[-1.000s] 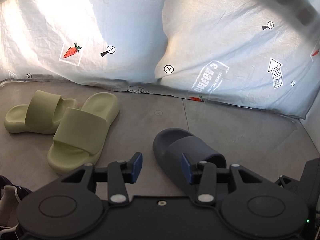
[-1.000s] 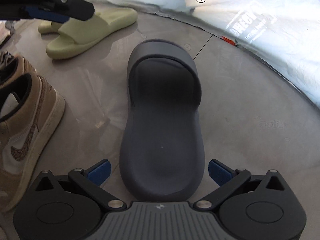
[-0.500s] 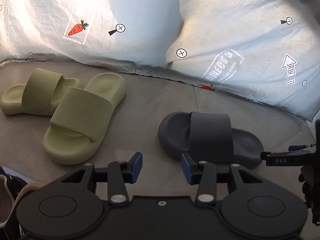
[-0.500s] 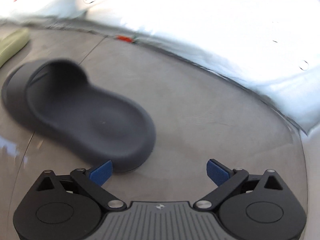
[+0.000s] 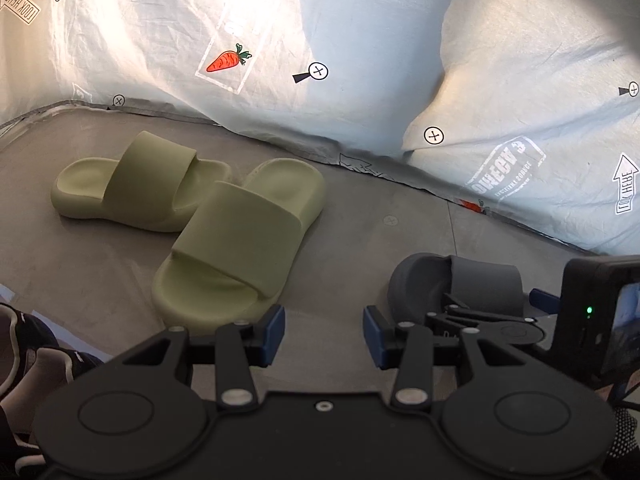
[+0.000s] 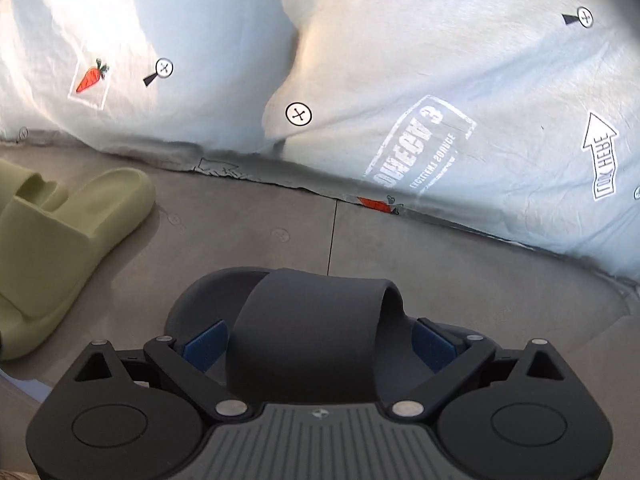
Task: Organize scattered shoes
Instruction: 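Grasp the second dark grey slide by its strap with the right gripper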
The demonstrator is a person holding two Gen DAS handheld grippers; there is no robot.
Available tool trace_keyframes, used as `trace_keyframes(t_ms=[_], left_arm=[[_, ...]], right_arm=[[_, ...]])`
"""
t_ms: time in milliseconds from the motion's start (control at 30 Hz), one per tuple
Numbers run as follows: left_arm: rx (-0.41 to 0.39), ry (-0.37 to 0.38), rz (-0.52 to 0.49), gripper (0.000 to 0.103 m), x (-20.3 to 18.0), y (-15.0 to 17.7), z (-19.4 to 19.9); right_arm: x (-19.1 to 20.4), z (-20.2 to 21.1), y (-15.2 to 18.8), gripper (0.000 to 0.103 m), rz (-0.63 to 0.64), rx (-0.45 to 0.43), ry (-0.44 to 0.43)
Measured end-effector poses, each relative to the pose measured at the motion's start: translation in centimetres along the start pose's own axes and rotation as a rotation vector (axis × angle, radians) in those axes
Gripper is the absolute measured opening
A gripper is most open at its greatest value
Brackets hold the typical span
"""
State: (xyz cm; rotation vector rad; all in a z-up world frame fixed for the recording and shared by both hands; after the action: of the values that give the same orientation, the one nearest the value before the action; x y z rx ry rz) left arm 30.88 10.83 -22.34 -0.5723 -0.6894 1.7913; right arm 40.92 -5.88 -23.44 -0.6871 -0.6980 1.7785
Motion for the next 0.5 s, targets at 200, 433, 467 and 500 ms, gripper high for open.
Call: trace_keyframes(t_ms=[200, 433, 467, 500], left_arm=[[0.015, 0.003, 0.004, 0.044, 0.3, 0.5, -0.4], [0.024, 0.029, -0.012, 0.045, -0.6, 0.9, -0.5], [0.027, 0.035, -0.016, 0.045, -0.9, 1.1, -0.5], [0.029, 0.04, -0.019, 0.045, -1.2, 1.2, -0.5]], right_arm=[[-0.4, 2.6, 3.1, 0.098, 0.103, 0.052, 0.015], [-5.9, 6.7, 8.1, 0.098, -0.091, 0.153, 0.07], [-6.9, 7.3, 8.5, 0.098, -0.153, 0.153, 0.077], [-8.0, 8.1, 8.7, 0.098, -0.268, 0.126, 0.063]])
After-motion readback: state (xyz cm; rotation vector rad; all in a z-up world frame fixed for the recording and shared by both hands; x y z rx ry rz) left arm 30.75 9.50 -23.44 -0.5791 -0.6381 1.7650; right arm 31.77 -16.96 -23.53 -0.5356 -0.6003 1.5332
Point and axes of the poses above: each gripper's, at about its wrist camera, not at the fingertips, and z roughly against the way its jaws point, x to its left, y to its underside, the point moved 4 cm from there along -z, roughly the way its jaws point, and after that the axes turned 13 degrees about -y, right-handed, at the moved point
